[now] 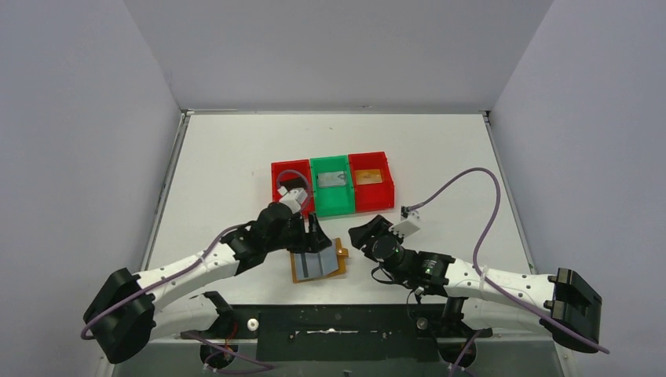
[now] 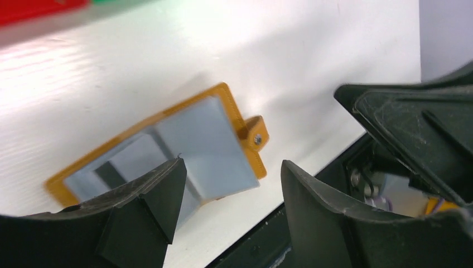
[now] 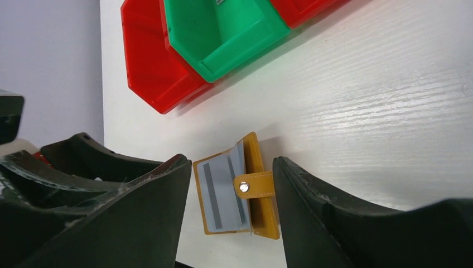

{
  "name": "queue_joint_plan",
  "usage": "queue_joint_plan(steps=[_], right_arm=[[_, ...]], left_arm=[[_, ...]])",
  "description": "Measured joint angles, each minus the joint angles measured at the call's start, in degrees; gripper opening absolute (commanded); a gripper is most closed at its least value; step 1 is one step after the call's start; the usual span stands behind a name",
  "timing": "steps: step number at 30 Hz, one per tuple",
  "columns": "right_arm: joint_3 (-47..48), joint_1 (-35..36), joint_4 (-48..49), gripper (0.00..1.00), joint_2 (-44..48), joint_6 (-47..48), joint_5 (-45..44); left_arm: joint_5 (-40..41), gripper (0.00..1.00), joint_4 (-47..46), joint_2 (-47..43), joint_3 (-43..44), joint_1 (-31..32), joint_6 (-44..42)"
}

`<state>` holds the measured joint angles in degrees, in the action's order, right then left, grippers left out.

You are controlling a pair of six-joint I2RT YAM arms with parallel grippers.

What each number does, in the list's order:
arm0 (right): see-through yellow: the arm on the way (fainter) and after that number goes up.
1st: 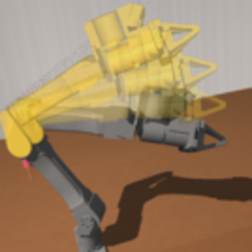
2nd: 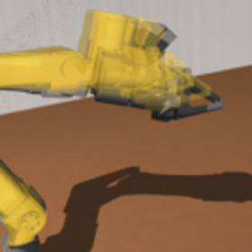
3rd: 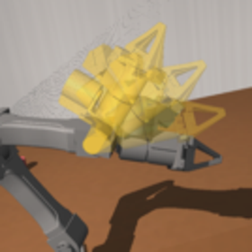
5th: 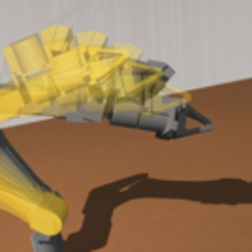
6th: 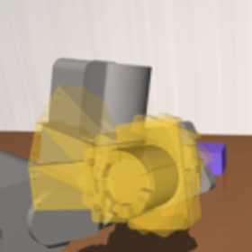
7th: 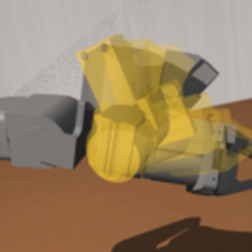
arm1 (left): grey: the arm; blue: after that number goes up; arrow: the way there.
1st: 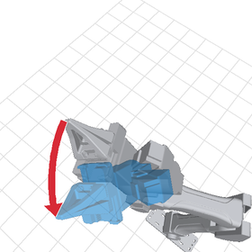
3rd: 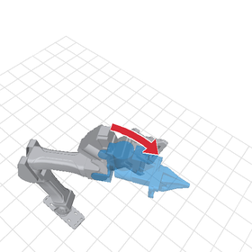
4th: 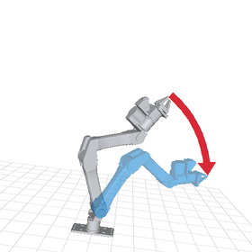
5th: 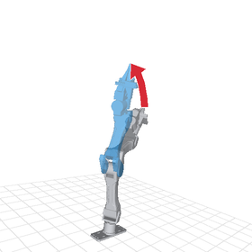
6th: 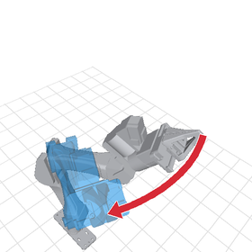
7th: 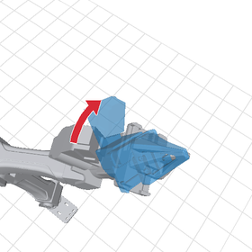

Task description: Take the credit cards out of the card holder

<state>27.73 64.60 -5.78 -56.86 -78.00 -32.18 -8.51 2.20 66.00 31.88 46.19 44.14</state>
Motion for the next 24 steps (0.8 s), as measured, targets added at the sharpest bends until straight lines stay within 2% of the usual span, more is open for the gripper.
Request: queue_joint_plan(steps=[2, 6, 9, 10, 11, 14, 19, 22, 24], right_arm=[[0.0, 0.0, 0.37, 0.69, 0.02, 0.85, 0.09], [0.2, 0.0, 0.46, 0.75, 0.13, 1.42, -1.05], [0.68, 0.02, -0.31, 0.79, 0.74, 2.6, -3.54], [0.68, 0.02, -0.17, 0.83, 1.2, 3.43, -4.07], [0.66, 0.04, 0.22, 0.95, 1.81, 4.74, -4.31], [0.31, -0.07, 5.35, 1.0, 3.58, 9.84, -2.95], [-2.49, -1.44, 14.6, 0.89, 3.41, 12.76, 3.39], [-1.79, -2.01, 16.48, 0.75, -1.73, 13.27, 7.1], [0.39, -2.03, 16.13, 0.69, -6.67, 13.88, 9.88]], left_arm=[[3.63, 0.66, 2.45, -2.86, -0.04, -0.63, 0.28], [11.96, 0.7, 8.26, -9.53, -0.87, -3.52, 2.32], [17.55, 0.85, 12.68, -14.12, -2.23, -5.6, 4.0], [18.78, 0.88, 13.94, -15.26, -2.56, -5.95, 4.46], [20.15, 0.9, 15.52, -16.59, -2.84, -6.27, 5.03], [22.99, 0.92, 19.54, -20.35, -3.3, -6.75, 6.27], [24.37, 0.93, 23.08, -25.33, -4.07, -6.97, 8.44], [24.37, 0.94, 24.15, -27.58, -5.68, -7.23, 9.77], [24.33, 0.94, 24.61, -28.46, -6.71, -7.58, 10.4]])
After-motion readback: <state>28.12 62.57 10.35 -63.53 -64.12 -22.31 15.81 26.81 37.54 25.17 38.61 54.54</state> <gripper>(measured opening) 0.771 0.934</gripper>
